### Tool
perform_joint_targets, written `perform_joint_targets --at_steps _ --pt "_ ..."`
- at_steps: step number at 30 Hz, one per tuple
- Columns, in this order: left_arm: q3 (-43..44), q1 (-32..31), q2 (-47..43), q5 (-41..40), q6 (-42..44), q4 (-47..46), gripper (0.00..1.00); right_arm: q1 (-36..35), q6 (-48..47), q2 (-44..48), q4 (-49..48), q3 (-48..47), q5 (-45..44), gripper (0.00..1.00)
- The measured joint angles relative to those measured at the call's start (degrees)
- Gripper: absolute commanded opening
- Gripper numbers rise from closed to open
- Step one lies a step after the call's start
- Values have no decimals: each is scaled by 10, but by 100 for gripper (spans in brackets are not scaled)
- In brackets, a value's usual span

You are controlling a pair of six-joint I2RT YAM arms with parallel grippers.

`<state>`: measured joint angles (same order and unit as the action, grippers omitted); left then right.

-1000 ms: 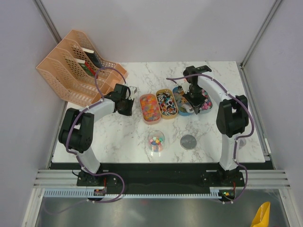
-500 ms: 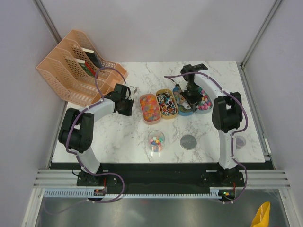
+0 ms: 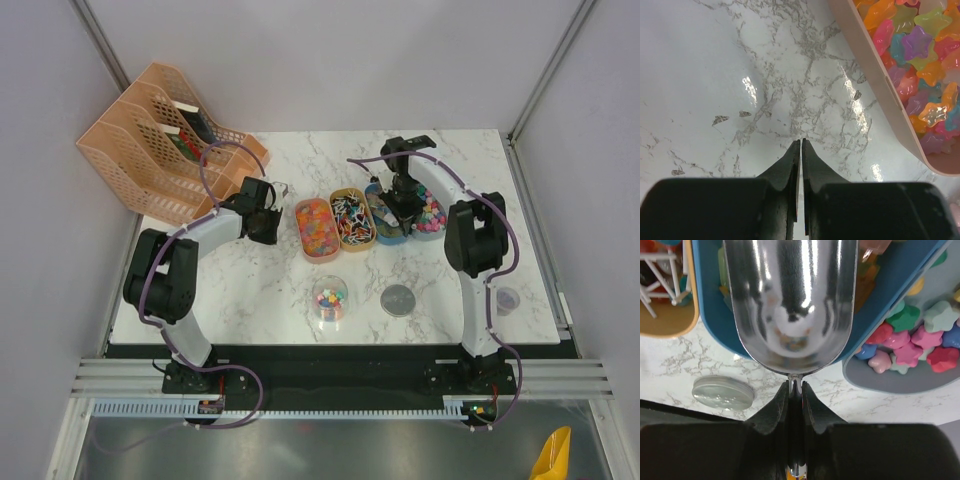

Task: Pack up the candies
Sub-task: Scoop the fake candies from the storage box.

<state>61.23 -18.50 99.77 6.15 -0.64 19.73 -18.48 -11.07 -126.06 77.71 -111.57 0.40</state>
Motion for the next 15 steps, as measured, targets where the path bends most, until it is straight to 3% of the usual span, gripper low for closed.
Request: perform_joint_targets --at_steps 15 --pt "0 -12 -4 -10 7 16 10 3 73 -32 -55 -14 31 0"
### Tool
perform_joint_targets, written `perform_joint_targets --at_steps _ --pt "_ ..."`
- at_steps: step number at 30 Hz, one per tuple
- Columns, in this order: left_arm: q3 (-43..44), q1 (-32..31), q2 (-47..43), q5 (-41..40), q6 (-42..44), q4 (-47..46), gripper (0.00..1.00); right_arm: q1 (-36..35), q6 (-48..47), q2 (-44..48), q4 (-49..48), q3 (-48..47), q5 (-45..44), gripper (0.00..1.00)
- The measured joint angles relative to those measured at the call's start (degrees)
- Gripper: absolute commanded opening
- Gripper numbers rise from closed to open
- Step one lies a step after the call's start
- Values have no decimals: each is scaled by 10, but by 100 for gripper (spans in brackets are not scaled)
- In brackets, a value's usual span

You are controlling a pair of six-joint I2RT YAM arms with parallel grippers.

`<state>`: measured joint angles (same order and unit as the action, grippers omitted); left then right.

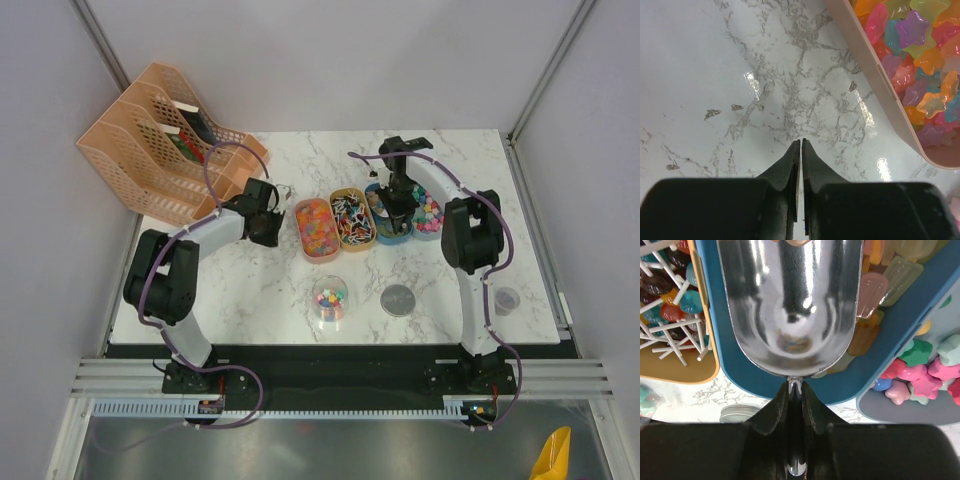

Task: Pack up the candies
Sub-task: Scoop the fake candies from the storage box.

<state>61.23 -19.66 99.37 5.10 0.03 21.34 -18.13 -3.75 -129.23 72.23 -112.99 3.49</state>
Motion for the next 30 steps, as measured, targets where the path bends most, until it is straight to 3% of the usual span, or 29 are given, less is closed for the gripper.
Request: perform_joint_targets --at_steps 20,30 --pt "-5 -4 -23 -7 29 28 9 11 -10 -54 -12 -26 34 0" --pt "-14 -4 -38 -8 38 30 9 11 -23 21 -115 87 24 0"
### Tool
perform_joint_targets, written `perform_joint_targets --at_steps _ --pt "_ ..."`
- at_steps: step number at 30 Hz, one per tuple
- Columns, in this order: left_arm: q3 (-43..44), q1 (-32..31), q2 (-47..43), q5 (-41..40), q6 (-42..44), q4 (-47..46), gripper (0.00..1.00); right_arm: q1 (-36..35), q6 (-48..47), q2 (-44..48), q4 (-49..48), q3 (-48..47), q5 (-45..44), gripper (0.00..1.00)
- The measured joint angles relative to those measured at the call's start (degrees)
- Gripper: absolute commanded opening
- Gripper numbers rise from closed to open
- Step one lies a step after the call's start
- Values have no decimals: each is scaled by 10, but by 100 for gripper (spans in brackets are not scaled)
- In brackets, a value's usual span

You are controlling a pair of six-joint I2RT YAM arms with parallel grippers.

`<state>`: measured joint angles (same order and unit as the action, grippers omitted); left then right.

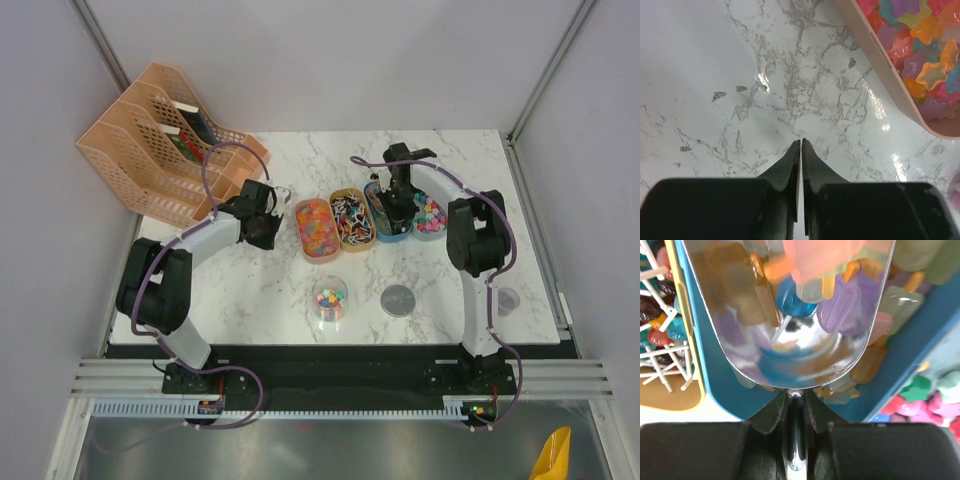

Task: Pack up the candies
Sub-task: Scoop the fake candies from the storage box.

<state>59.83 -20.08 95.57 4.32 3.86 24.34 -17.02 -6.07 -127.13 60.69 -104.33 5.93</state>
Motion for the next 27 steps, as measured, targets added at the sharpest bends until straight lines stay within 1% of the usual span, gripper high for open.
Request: perform_joint_targets --at_steps 7,13,18,21,25,27 --pt "19 0 0 -9 12 1 9 0 -11 90 -124 122 -17 0" --pt "31 0 0 -12 27 9 9 0 -13 143 -206 183 -17 0" --pt "34 0 0 -13 42 14 9 0 -18 170 -236 218 -17 0" --pt "38 0 0 -16 52 17 9 0 -32 205 -252 252 -19 0" --pt "47 3 0 -25 69 22 9 0 -106 268 -238 281 -6 0" --pt "51 6 -3 -27 76 24 14 1 -176 304 -217 277 4 0"
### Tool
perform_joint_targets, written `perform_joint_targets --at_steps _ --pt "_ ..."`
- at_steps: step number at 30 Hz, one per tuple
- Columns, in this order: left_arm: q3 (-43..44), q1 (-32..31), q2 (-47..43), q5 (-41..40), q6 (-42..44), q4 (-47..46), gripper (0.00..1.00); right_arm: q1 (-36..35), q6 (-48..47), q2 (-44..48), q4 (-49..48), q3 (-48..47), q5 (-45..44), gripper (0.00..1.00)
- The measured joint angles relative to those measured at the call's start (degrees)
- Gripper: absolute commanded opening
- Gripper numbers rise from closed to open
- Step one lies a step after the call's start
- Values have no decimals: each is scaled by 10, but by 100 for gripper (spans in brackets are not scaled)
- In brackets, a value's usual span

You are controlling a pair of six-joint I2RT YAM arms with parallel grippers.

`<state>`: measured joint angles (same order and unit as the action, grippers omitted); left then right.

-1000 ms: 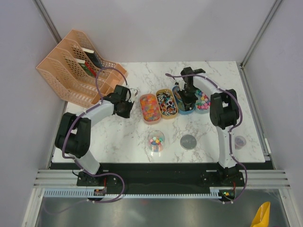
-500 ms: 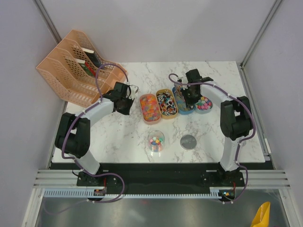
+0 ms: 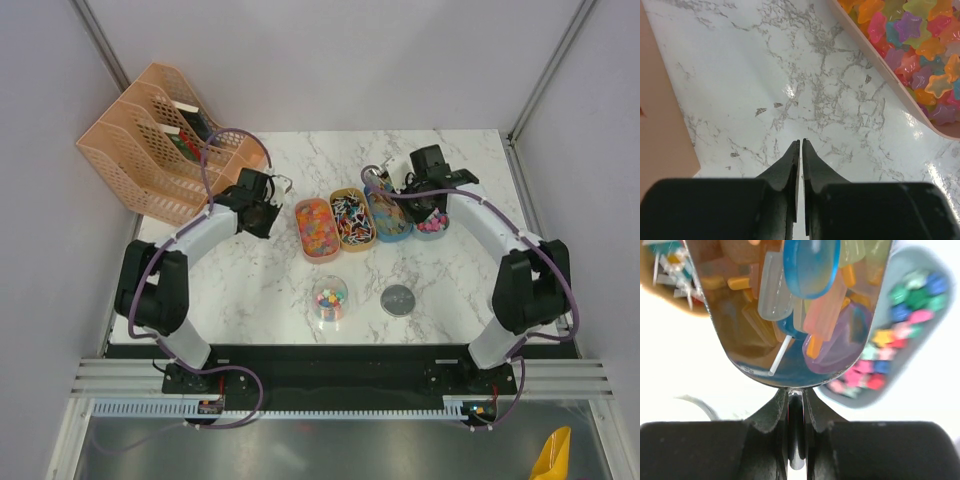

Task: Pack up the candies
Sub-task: Scoop the fake candies from the storage box.

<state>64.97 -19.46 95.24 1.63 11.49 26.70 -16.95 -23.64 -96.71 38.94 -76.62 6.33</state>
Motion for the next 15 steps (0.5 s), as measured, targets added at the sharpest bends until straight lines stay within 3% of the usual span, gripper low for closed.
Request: perform_joint_targets --at_steps 2,4,6,10,15 --pt "0 7 -9 -1 3 1 28 0 -71 31 40 -19 7 0" --pt "0 13 -20 -2 6 2 34 -1 -138 50 89 -49 13 0" --pt "1 19 -34 -3 7 3 46 -5 -190 62 132 -70 14 0" --pt "4 27 -72 -4 3 6 54 -36 -265 80 216 -72 -4 0" --pt "0 33 -129 -3 -11 8 56 -151 -313 102 276 -35 -48 0"
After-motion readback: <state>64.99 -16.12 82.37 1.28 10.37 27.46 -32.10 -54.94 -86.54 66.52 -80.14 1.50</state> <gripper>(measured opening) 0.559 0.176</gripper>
